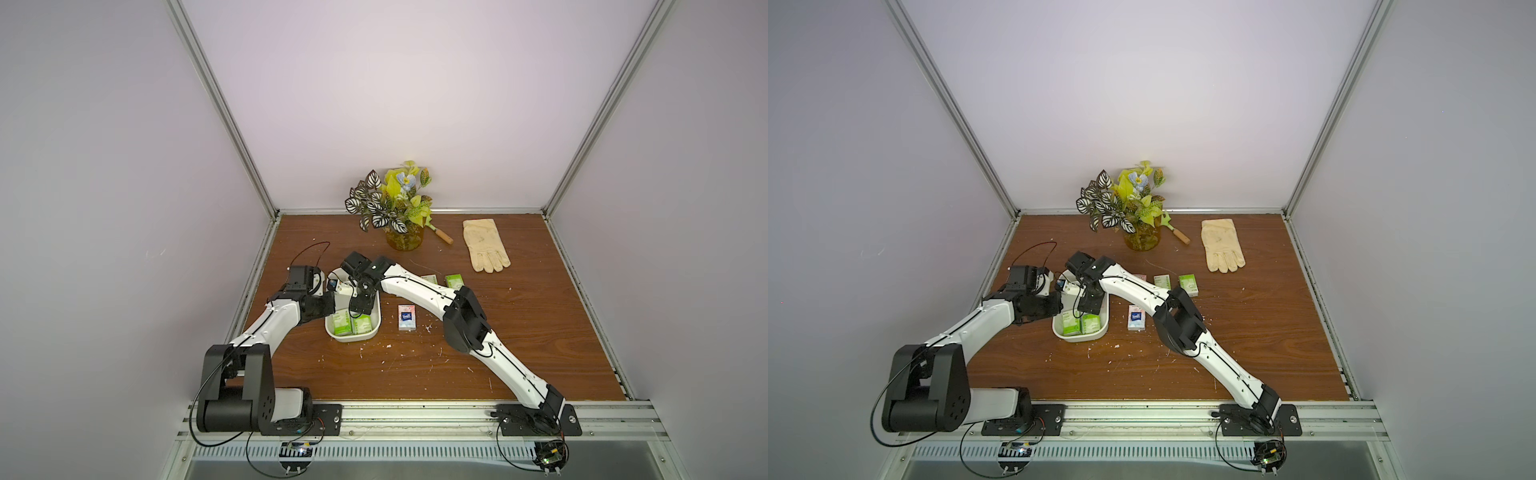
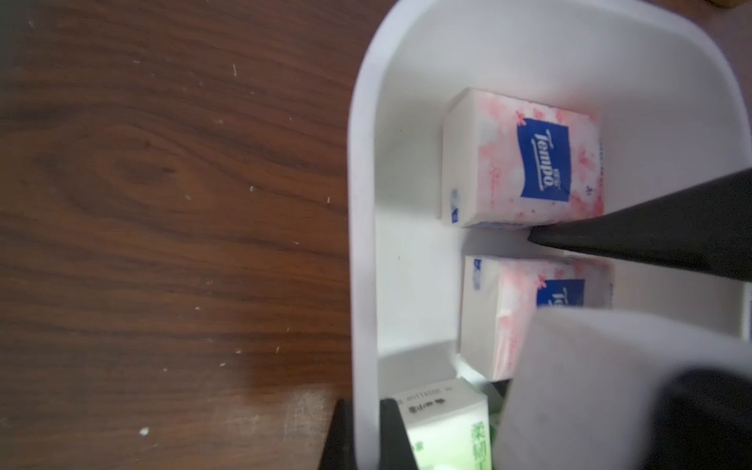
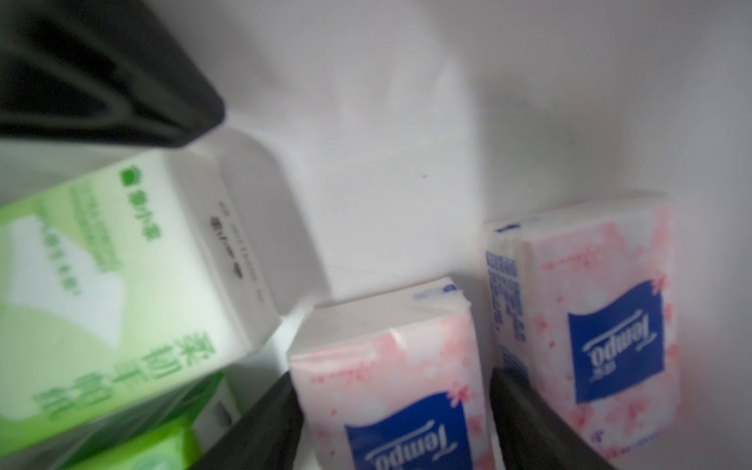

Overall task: Take the pocket tissues out of the storage box
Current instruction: Pick up the pocket tissues from the storage box.

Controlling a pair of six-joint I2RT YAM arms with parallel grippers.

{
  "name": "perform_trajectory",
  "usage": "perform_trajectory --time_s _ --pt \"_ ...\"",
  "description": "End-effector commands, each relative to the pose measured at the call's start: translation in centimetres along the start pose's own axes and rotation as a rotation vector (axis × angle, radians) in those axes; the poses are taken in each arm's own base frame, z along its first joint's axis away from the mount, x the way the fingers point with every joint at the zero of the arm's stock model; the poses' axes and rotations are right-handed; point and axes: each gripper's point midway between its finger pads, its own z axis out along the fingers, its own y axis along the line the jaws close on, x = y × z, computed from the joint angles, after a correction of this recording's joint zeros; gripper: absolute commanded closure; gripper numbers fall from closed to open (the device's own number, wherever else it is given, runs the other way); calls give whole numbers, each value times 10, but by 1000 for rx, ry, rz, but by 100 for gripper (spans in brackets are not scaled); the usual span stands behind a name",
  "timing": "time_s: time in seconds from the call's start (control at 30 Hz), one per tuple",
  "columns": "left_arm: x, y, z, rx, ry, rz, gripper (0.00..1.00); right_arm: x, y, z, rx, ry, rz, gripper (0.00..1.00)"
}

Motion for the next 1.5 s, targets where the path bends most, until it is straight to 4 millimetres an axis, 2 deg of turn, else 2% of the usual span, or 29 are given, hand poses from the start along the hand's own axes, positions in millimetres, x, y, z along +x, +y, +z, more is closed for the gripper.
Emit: perform_trajectory --time_s 0.0,0.17,0.37,0.57,0.7,0.8,1.0,1.07,1.17,1.37,1.47 --pt "2 -3 1 2 22 14 96 7 -1 6 -13 19 20 23" --pt "2 -2 1 0 23 13 96 5 3 -2 -43 11 27 34" --pt "0 -3 1 4 19 12 91 -8 0 -27 -41 -41 45 46" --pt "-11 -9 -6 21 -33 15 73 -21 -10 -53 -3 -92 98 49" --pt "-27 -16 -20 36 -96 26 60 -30 -16 -69 14 -127 135 49" --pt "-40 -17 -35 22 -143 31 58 -36 -24 -83 37 -156 169 49" --pt "-61 -15 -65 7 -256 9 51 -49 -36 -127 40 -247 273 50" --pt "-66 -14 -73 5 -304 -1 46 -52 -39 -142 44 -270 310 51" --pt "-72 -8 -84 -15 -385 -24 32 -49 -42 -164 65 -283 369 51" --pt "-80 0 -104 -48 -510 -43 3 -22 -51 -205 146 -260 505 51" --pt "-83 1 -111 -57 -553 -42 0 -4 -50 -218 178 -243 570 51"
